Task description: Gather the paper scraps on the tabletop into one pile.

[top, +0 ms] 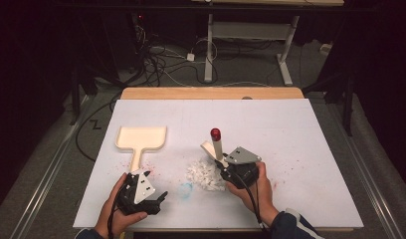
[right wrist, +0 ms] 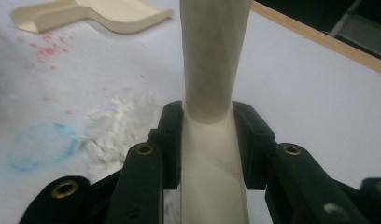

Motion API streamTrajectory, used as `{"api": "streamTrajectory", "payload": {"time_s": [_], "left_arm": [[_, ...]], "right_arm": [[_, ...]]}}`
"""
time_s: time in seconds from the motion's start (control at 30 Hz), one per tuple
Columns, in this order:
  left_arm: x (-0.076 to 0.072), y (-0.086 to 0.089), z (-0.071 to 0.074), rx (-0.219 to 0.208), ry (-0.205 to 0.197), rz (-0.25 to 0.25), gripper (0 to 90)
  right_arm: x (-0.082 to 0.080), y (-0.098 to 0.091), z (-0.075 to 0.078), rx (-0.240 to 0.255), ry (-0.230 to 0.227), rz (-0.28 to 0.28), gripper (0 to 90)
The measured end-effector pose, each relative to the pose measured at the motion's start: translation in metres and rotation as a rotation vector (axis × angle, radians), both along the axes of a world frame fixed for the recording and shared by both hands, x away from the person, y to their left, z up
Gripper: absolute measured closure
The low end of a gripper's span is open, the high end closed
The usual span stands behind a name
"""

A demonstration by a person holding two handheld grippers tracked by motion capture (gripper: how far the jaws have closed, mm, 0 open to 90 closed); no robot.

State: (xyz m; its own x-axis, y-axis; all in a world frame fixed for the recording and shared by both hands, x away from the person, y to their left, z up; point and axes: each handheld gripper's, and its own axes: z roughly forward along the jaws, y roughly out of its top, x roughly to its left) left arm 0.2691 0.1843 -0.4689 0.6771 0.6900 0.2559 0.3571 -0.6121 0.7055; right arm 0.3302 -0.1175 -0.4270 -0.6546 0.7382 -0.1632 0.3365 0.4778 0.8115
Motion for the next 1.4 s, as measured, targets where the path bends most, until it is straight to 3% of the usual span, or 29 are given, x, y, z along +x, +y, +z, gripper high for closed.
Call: {"api": "streamTrajectory", "payload": {"time_s": [0.13, 0.27, 0.73, 0.87, 1.13, 1.3, 1.4], "left_arm": [[0.000, 0.000, 0.000, 0.001, 0.002, -0.003, 16.3], [0.000, 0.001, 0.000, 0.000, 0.004, 0.001, 16.3], [-0.002, -0.001, 0.000, 0.017, -0.006, -0.003, 16.3], [-0.001, 0.001, 0.000, 0.019, -0.004, -0.002, 16.3], [-0.003, 0.002, 0.001, 0.018, -0.011, 0.000, 16.3], [-0.003, 0.001, 0.000, 0.028, -0.012, -0.004, 16.3], [-0.003, 0.000, 0.000, 0.034, -0.013, -0.006, 16.3]], "right_arm": [[0.003, 0.008, 0.003, 0.031, 0.001, 0.008, 67.9], [0.005, 0.004, 0.009, 0.024, -0.025, -0.007, 67.9], [0.005, -0.059, 0.043, 0.076, -0.064, 0.010, 67.9], [0.002, -0.080, 0.047, 0.096, -0.040, 0.028, 67.9], [-0.017, -0.124, 0.047, 0.062, -0.012, 0.021, 67.9], [-0.030, -0.150, 0.047, 0.035, 0.051, 0.080, 67.9], [-0.037, -0.157, 0.049, 0.018, 0.122, 0.164, 67.9]]}}
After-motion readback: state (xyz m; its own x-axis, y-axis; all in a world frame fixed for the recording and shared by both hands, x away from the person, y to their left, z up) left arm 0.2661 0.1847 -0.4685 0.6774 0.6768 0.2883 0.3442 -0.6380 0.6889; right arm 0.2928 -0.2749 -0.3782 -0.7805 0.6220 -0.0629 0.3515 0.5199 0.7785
